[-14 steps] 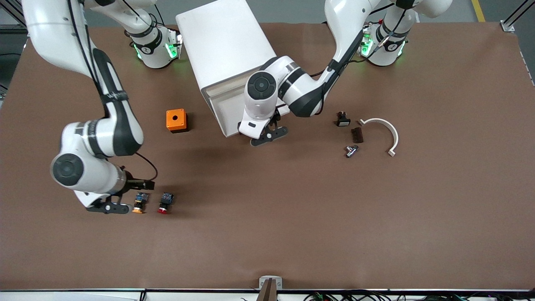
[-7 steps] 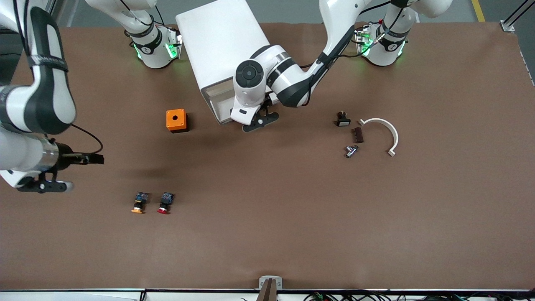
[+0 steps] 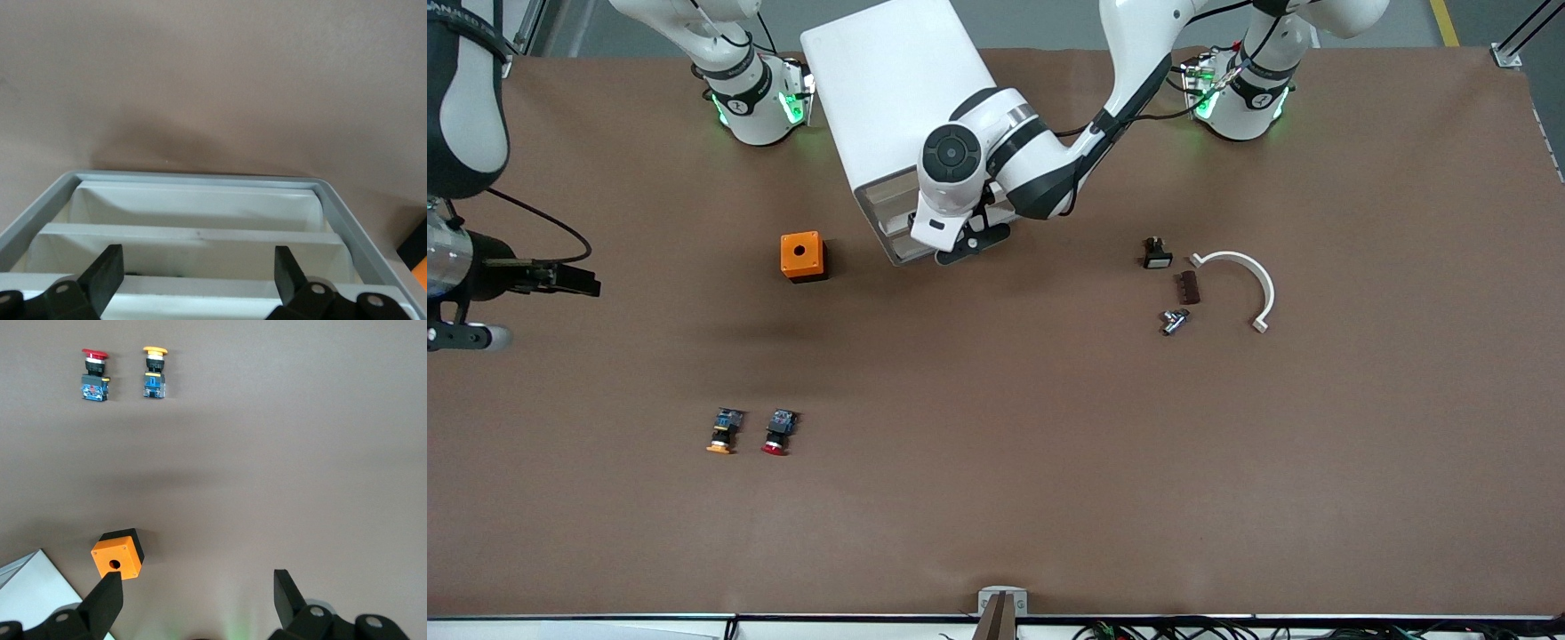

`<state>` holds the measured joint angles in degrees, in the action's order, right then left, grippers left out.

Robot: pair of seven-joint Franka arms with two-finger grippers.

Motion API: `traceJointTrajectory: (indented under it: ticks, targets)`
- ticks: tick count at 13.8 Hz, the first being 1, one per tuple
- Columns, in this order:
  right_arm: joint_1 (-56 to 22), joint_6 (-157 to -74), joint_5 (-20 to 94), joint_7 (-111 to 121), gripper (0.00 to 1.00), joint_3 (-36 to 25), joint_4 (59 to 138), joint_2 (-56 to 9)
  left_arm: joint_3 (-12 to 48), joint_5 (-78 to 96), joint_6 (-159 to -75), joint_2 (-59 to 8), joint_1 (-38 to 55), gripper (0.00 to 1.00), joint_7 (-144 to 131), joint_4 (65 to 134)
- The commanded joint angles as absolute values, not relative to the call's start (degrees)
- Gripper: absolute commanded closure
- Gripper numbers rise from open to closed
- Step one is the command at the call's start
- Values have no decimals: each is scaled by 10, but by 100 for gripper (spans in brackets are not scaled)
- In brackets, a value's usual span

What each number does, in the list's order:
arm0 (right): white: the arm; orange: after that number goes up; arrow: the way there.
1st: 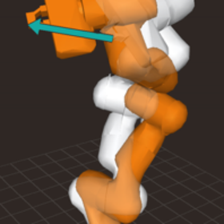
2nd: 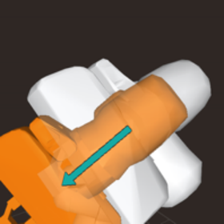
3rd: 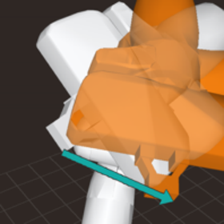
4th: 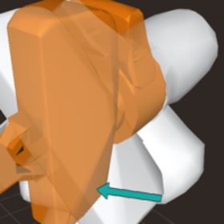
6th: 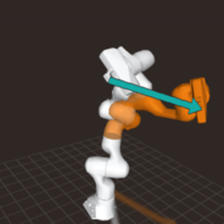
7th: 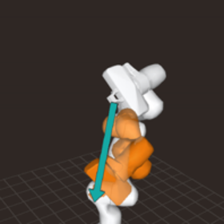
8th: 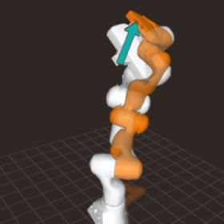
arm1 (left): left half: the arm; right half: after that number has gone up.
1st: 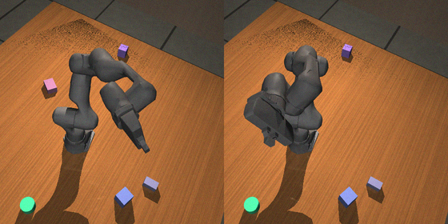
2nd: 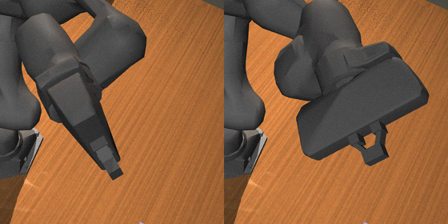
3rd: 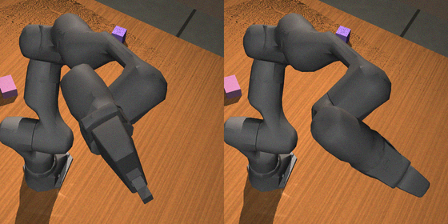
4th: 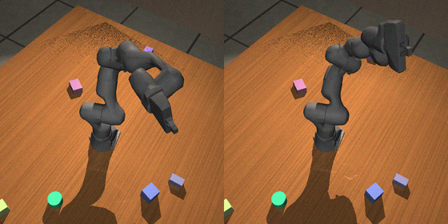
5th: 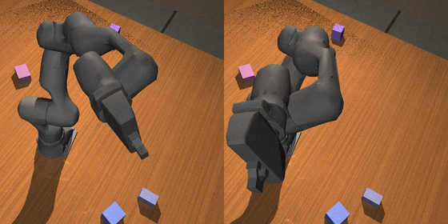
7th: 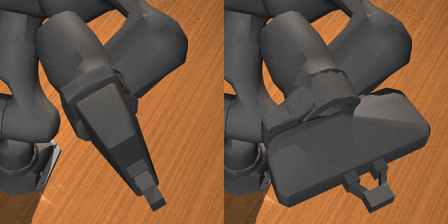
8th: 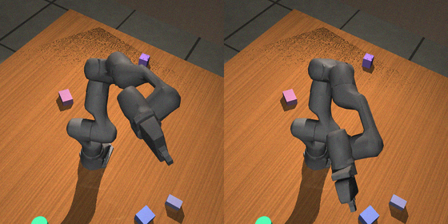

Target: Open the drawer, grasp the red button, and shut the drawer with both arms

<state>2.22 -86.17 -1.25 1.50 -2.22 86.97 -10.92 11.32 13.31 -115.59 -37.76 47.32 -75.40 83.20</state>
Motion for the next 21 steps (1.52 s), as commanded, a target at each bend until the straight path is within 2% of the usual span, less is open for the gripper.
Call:
traceJointTrajectory:
  ticks: [1,7,11,15,18,21]
  targets:
    - [36,-849,-21,18,0,-11,843,-117,116,151,-1154,-374,474,1,-756,836]
    - [47,-853,-18,17,0,-11,840,-119,116,199,-1153,-377,473,1,-751,836]
    - [47,-843,-20,12,0,-11,784,-119,115,208,-1153,-376,470,1,-749,837]
    - [47,-750,-13,-8,0,-11,771,-111,114,206,-1153,-360,447,0,-753,832]
    - [47,-760,-5,-15,0,-8,797,-64,109,199,-1153,-322,405,1,-751,827]
    - [45,-799,-4,-9,0,-7,863,-11,108,193,-1130,-267,329,1,-742,819]
